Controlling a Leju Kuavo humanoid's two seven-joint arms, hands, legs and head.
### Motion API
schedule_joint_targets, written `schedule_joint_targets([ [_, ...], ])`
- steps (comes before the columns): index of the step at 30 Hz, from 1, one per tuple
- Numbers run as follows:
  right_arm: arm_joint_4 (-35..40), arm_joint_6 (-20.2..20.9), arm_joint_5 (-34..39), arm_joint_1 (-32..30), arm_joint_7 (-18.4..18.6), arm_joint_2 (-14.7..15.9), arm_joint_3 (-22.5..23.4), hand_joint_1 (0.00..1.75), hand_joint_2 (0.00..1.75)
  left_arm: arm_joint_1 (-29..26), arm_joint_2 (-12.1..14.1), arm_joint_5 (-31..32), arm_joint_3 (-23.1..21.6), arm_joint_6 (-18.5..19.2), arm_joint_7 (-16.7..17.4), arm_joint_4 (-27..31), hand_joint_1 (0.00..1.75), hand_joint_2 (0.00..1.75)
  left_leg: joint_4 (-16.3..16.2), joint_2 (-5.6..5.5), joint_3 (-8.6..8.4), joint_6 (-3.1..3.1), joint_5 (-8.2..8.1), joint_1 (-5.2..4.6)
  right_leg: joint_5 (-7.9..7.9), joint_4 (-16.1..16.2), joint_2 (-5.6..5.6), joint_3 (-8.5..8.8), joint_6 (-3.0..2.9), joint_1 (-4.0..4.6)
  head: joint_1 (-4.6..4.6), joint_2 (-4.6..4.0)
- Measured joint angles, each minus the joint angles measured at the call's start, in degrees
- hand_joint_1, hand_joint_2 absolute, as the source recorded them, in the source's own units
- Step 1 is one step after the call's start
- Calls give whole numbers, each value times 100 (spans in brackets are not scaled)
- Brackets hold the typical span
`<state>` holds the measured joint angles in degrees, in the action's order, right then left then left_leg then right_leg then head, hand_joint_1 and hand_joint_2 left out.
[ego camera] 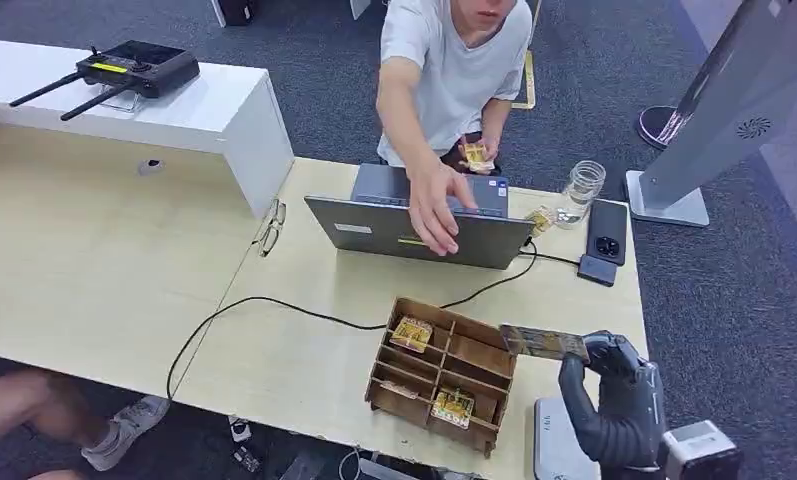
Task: Pass the card to the sensor for recognition and then transmit it.
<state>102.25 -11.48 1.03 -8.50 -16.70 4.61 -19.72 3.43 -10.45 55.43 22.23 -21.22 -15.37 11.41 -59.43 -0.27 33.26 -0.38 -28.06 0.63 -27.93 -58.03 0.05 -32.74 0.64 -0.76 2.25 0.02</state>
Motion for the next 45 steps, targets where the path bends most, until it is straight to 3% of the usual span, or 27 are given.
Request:
schedule_joint_targets([
  [17,-839,-111,-68,1130,590,-63,31,175,175,120,-11,254,-101,151,155,0,0,0,0,-2,0,-1,1,0,0,-1,0,0,0,0,0,0],
  [26,-1239,-105,-133,1407,658,-216,-83,175,175,162,-11,291,-190,201,205,0,0,0,0,-2,1,-1,1,0,0,-2,0,0,0,0,0,0],
  [27,-1261,-103,-151,1422,664,-230,-107,143,175,165,-11,293,-192,203,208,0,0,0,0,-2,1,-1,1,0,0,-2,0,0,-1,0,0,0],
  [28,-1274,-103,-162,1437,669,-236,-133,0,175,167,-11,295,-195,205,208,0,0,0,0,-2,1,-1,1,0,0,-2,0,0,-1,0,0,0],
  [32,-1340,-26,-168,1470,693,-267,-236,0,175,168,-11,302,-216,219,208,0,0,0,0,-2,1,-1,1,0,0,-2,1,0,-1,0,0,0],
  [33,-1355,0,-171,1477,691,-264,-266,0,0,168,-11,300,-219,219,210,0,0,0,0,-2,1,-1,1,0,0,-2,1,0,-1,0,0,0],
  [36,-1370,94,-87,1478,669,-264,-343,0,0,167,-11,293,-219,229,208,0,0,0,0,-2,1,-1,1,0,0,-1,1,0,0,0,0,0],
  [45,-962,68,-24,1157,97,-264,-428,0,0,130,-9,144,-216,195,131,0,0,0,0,-3,1,0,0,0,0,-1,1,-2,0,0,0,0],
])
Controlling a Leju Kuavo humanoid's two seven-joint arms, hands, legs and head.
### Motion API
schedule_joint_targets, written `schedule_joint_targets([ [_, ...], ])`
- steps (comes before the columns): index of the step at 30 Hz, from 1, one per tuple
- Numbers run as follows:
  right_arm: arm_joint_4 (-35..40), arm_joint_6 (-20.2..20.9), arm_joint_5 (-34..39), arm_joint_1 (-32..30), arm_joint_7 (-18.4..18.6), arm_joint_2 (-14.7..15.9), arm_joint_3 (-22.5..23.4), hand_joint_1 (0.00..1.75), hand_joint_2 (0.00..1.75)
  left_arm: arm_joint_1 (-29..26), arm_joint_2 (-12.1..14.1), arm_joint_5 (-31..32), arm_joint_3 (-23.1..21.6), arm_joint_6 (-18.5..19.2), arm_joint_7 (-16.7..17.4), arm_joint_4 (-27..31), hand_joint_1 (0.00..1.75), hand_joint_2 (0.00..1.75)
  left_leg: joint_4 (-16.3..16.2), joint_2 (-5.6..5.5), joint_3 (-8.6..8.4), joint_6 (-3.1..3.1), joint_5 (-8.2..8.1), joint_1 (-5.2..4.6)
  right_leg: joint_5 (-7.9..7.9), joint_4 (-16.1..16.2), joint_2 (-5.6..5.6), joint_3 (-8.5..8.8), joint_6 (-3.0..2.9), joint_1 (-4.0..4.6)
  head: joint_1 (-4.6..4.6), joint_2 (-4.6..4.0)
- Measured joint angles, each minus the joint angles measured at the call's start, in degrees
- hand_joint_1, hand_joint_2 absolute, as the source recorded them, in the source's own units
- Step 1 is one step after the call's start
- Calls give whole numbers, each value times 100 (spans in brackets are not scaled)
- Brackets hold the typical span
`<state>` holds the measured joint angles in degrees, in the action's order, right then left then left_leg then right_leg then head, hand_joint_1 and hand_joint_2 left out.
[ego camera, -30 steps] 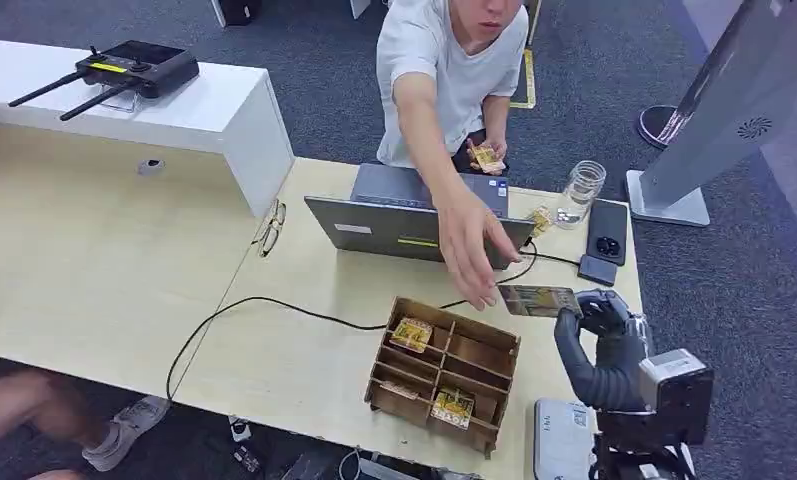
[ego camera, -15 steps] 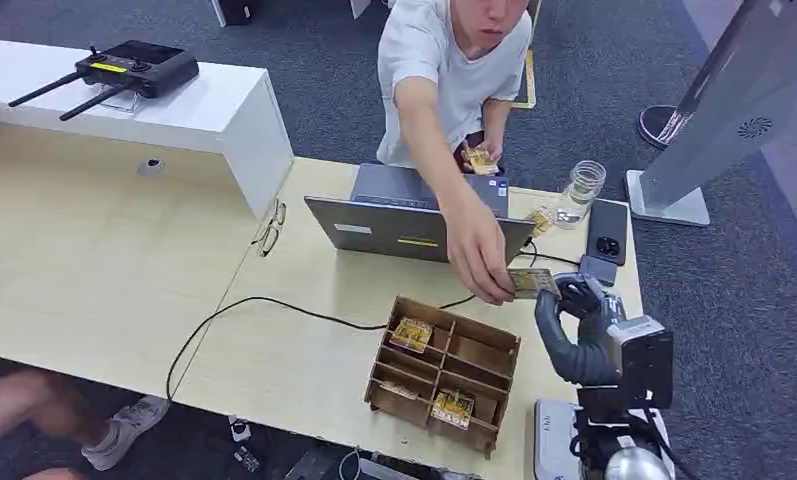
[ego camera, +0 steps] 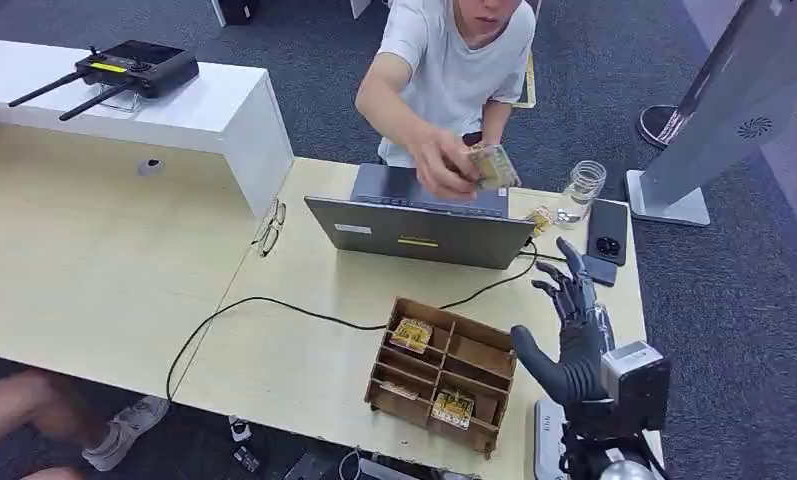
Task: Pass the card to the sensor for recognition and then transmit it.
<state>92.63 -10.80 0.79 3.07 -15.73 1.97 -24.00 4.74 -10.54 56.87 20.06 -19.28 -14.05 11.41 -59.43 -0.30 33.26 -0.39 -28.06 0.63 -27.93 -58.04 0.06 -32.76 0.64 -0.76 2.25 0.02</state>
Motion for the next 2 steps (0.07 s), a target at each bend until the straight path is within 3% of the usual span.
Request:
schedule_joint_targets([
  [2,176,-11,-116,-159,-160,9,-11,0,0,-25,2,-41,2,-13,-50,0,0,0,0,0,0,0,-1,0,0,0,0,-1,0,0,0,0],
])
